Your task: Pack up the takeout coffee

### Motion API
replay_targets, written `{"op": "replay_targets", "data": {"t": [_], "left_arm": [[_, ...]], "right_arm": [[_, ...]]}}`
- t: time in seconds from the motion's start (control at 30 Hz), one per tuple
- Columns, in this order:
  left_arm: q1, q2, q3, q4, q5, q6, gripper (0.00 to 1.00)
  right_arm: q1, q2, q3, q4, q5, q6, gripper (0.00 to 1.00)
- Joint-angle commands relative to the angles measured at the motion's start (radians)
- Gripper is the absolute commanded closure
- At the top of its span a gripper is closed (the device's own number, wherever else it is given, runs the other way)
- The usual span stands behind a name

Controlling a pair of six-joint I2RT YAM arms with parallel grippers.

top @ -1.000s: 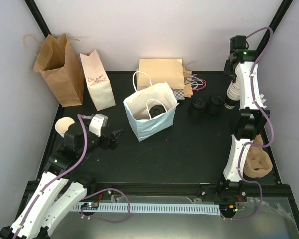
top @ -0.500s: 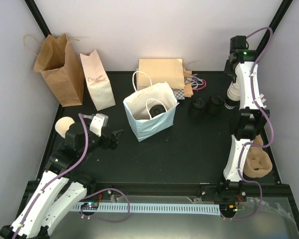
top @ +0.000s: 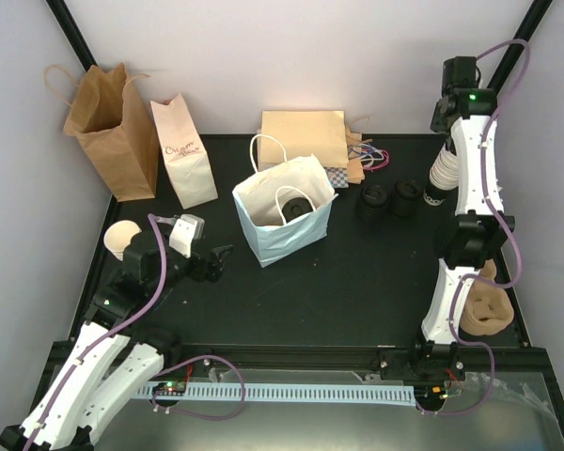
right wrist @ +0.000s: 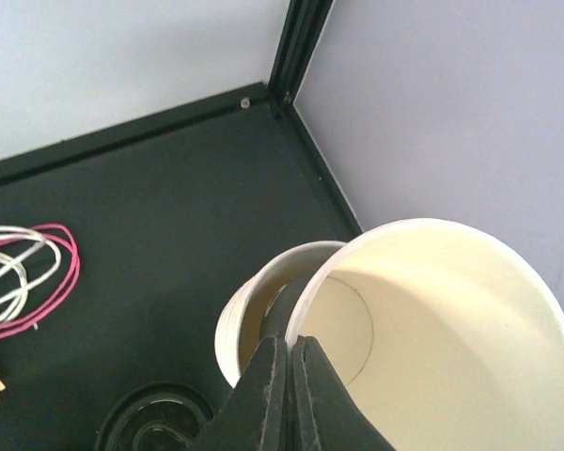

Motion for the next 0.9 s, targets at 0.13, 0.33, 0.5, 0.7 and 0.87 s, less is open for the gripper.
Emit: {"op": "replay_targets", "data": {"t": [0.13, 0.33, 0.5, 0.7, 0.87], "left_arm": [[-0.005, -0.01, 0.0, 0.026, -0.005, -0.002, 0.01], [-0.006, -0.015, 0.0, 0.027, -0.004, -0.001, 0.01], [-0.006, -0.021, -0.001, 0.028, -0.002, 0.0, 0.01], [-0.006, -0.027, -0.001, 0.029, 0.002, 0.0, 0.01], [-0.006, -0.033, -0.003, 0.031, 0.011, 0.003, 0.01]], "right_arm": [[-0.003, -0.111, 0.099, -0.021, 0.061, -0.039, 0.92], [-0.003, -0.236, 0.08, 0.001, -0.014, -0.036, 0.93], [-0.001, -0.362, 0.001, 0.036, -0.252, -0.01, 0.96], [0.042, -0.495, -0.134, 0.05, -0.537, 0.029, 0.97], [0.177, -0.639, -0.386, 0.05, -0.557, 0.035, 0.99]]}}
